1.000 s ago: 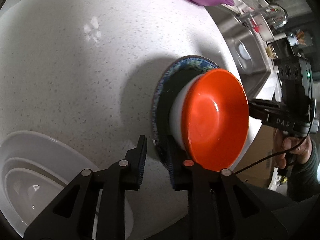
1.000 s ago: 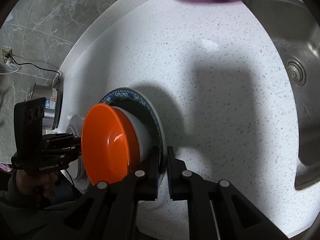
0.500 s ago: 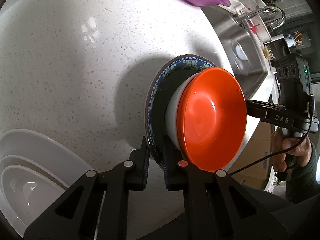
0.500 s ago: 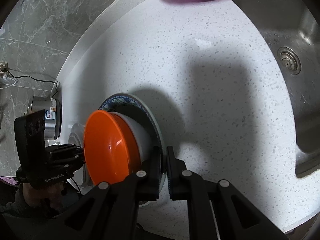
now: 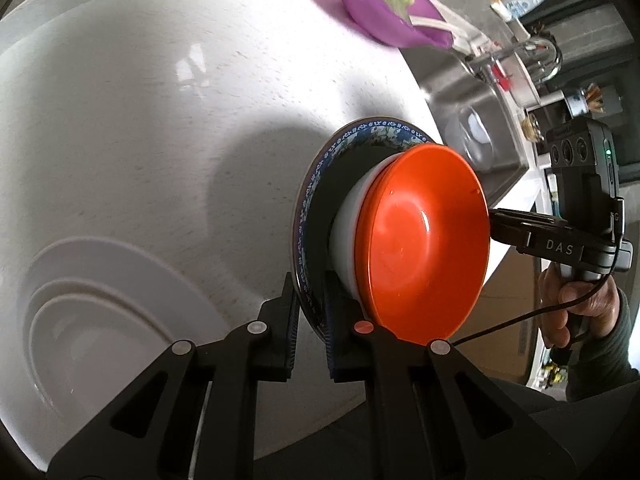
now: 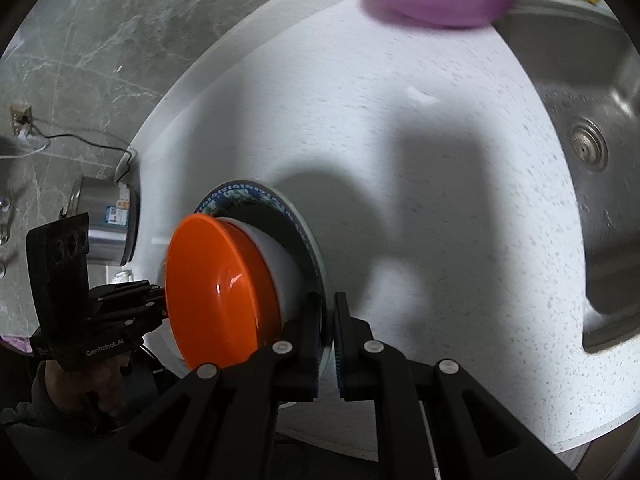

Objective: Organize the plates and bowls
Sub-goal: 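Carry the bowl stack with both grippers onto the white plate stack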

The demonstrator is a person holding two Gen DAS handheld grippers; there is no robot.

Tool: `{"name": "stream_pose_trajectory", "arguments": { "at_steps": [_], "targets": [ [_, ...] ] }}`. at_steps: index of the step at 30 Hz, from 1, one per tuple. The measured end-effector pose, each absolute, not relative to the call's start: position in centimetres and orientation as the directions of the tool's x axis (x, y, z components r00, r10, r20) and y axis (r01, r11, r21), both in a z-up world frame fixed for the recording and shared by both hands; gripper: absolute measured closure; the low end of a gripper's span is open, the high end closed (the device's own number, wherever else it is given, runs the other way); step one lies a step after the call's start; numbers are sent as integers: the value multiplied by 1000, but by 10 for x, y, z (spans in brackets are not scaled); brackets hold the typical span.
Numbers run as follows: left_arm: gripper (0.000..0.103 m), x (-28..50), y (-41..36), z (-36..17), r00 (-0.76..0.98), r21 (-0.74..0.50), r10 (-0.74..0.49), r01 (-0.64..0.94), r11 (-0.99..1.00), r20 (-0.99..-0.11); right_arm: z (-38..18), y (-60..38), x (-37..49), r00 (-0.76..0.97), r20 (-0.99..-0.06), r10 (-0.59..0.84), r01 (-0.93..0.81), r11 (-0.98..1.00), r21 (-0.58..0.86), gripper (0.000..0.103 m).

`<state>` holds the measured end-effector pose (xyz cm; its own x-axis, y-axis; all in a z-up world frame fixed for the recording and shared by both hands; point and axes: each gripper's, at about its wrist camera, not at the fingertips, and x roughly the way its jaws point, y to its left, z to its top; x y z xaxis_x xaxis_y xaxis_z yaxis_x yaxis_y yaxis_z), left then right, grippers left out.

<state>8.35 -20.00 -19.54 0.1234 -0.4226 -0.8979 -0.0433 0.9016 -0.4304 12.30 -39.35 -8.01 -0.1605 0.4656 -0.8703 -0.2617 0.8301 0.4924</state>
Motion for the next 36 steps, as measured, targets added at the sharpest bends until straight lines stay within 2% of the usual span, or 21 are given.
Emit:
{"name": "stream_pose_trajectory", "arguments": {
  "at_steps": [10, 18, 26, 36],
  "targets": [
    [96, 32, -134, -146, 228, -403, -361, -177, 898, -904, -62, -323, 109, -241, -840, 485, -391, 744, 542, 93],
    [96, -18, -72, -131, 283, -403, -323, -294, 867, -903, -53, -258, 95, -311, -822, 477, -486, 663, 569, 93],
    [96, -68, -20, -136, 295, -401, -302, -381, 833, -907, -64, -205, 74, -382, -810, 444, -536, 608, 586, 93],
    [96, -98, 10, -180, 262, -395, -309, -408, 823, -914, -98, -182, 49, -409, -828, 384, -552, 618, 560, 93]
  ]
}}
